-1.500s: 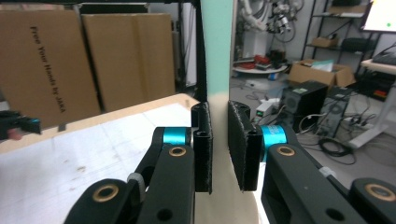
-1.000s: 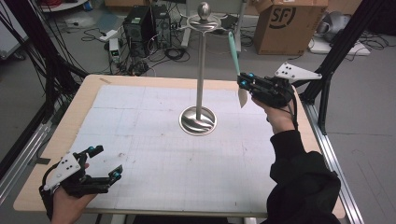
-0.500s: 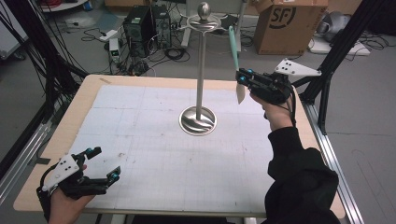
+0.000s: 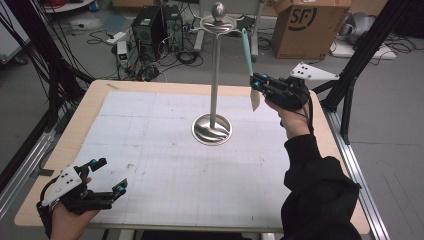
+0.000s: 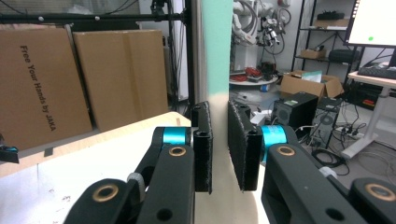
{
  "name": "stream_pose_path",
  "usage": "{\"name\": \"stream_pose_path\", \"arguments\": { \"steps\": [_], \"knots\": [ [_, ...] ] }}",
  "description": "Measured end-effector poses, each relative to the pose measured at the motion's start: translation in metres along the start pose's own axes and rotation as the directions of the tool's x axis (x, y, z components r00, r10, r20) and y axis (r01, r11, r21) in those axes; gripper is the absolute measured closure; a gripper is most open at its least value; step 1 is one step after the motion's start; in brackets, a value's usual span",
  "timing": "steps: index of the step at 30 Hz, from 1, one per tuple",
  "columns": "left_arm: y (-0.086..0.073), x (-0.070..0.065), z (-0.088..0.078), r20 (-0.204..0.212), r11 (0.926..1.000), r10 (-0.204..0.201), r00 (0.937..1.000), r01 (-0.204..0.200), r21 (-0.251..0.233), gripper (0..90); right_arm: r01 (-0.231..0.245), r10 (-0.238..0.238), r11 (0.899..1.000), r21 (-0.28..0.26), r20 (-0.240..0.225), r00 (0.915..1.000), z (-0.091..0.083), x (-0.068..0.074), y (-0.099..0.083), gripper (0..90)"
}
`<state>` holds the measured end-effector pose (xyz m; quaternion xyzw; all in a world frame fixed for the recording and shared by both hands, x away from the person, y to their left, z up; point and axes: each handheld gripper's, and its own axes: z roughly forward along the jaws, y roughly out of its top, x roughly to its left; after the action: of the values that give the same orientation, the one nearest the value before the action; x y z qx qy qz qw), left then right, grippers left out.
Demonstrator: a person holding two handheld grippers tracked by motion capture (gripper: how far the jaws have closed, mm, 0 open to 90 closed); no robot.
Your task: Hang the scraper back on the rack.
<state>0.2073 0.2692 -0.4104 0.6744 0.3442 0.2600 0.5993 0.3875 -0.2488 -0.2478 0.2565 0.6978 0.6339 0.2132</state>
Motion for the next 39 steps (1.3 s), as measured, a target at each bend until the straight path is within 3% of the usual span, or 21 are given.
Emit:
{"name": "stream_pose_path", "arguments": {
  "steps": [17,25,35,37,38,39],
  "knots": [
    [-0.001,0.003,-0.002,-0.003,1.0,0.0,1.0,0.0,0.002,2.9,-0.013,0.013,1.0,-0.002,-0.025,0.9996,0.013,0.004,-0.007,80.2],
    [-0.001,0.003,-0.003,0.0,1.0,0.002,1.0,-0.002,0.005,2.9,-0.042,0.042,0.999,-0.002,-0.007,0.9991,0.026,0.013,-0.01,79.9],
    [-0.001,0.003,-0.003,-0.001,1.0,-0.002,1.0,0.002,0.003,2.9,-0.043,0.043,0.999,-0.002,0.032,0.9986,0.032,0.018,-0.01,79.3],
    [-0.001,0.003,-0.003,0.001,1.0,0.001,1.0,-0.001,0.005,2.9,-0.049,0.049,0.999,0.0,0.037,0.9981,0.033,0.019,-0.01,78.3],
    [-0.001,0.003,-0.003,0.002,1.0,0.001,1.0,-0.001,0.005,2.9,-0.038,0.038,0.999,0.005,0.046,0.9982,0.033,0.02,-0.01,71.4],
    [-0.001,0.003,-0.003,0.002,1.0,0.001,1.0,-0.001,0.005,2.9,-0.038,0.038,0.999,0.005,0.046,0.9982,0.033,0.02,-0.01,71.4]
  ]
}}
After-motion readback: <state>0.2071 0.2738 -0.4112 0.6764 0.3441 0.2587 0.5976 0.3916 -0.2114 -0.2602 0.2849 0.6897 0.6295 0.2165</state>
